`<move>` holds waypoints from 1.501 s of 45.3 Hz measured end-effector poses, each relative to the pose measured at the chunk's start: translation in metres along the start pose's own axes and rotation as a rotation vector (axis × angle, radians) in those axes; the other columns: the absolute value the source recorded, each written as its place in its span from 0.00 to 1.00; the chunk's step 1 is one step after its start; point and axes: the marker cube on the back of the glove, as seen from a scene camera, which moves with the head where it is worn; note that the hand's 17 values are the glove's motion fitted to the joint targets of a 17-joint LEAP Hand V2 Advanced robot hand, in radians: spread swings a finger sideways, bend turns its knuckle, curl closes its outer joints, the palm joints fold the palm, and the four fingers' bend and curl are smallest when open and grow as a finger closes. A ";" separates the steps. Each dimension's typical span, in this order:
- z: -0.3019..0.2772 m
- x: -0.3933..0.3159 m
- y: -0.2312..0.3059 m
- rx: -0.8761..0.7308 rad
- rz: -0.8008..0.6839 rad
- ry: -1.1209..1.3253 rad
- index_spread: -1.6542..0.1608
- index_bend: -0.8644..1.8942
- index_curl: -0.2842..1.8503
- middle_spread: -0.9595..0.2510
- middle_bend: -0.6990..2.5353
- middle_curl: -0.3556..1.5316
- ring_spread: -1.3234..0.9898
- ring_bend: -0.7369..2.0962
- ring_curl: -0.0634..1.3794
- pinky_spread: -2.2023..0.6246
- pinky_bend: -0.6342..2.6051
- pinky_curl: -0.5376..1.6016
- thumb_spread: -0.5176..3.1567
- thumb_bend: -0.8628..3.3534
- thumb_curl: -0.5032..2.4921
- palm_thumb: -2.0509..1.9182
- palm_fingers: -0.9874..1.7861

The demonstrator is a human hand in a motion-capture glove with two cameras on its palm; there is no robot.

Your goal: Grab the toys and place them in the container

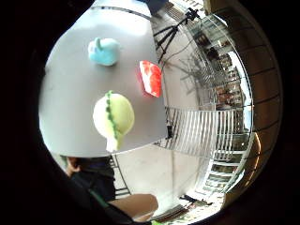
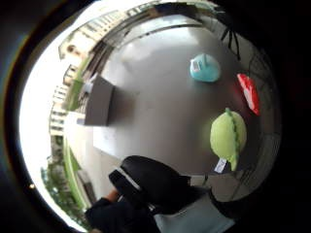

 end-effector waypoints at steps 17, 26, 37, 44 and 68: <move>0.113 0.053 0.025 -0.156 0.058 -0.076 0.79 0.36 0.28 0.71 0.27 0.37 0.45 0.32 0.19 0.76 0.37 0.41 0.37 0.18 0.22 0.48 0.33; 0.165 0.053 0.043 -0.283 0.072 -0.078 0.78 0.33 0.26 0.70 0.26 0.36 0.47 0.33 0.20 0.78 0.50 0.46 0.38 0.19 0.23 0.51 0.34; 0.189 0.070 0.048 -0.352 0.110 0.008 0.75 0.35 0.23 0.71 0.25 0.34 0.49 0.49 0.29 0.71 0.60 0.48 0.43 0.26 0.26 0.63 0.48; 0.191 0.078 0.052 -0.363 0.124 -0.038 0.74 0.37 0.22 0.65 0.28 0.34 0.43 0.59 0.33 0.65 0.58 0.45 0.44 0.28 0.29 0.67 0.58; 0.133 0.039 0.012 -0.217 0.205 -0.024 0.80 0.55 0.34 0.51 0.46 0.47 0.39 0.64 0.38 0.60 0.41 0.39 0.36 0.33 0.37 0.75 0.83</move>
